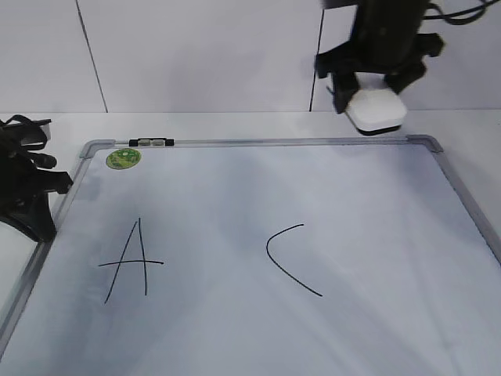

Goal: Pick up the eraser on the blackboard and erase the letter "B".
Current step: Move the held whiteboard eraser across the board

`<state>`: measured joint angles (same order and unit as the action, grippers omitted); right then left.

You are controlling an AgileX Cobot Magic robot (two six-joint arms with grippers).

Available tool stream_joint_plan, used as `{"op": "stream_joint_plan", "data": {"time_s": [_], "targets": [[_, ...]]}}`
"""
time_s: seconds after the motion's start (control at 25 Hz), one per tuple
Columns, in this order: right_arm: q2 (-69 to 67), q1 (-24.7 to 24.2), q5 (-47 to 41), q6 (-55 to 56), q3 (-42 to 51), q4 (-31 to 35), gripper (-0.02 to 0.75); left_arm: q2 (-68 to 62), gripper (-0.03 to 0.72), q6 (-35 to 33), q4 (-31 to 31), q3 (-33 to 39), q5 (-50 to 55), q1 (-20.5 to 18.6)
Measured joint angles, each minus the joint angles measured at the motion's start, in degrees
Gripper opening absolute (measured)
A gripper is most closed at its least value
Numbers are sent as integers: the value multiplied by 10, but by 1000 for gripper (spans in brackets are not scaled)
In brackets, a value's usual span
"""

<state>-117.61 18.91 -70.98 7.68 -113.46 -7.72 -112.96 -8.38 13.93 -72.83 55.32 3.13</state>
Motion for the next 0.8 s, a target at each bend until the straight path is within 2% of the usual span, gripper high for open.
{"op": "stream_joint_plan", "data": {"time_s": [0.28, 0.4, 0.6, 0.8], "targets": [[100, -115, -1, 0, 144, 2, 548, 0, 19, 0, 9, 0, 1, -2], [126, -146, -1, -4, 188, 7, 547, 0, 19, 0, 10, 0, 1, -3], [137, -155, 10, -28, 256, 54, 547, 0, 19, -1, 12, 0, 1, -3], [140, -155, 87, -45, 347, 77, 547, 0, 19, -1, 15, 0, 1, -3]]}}
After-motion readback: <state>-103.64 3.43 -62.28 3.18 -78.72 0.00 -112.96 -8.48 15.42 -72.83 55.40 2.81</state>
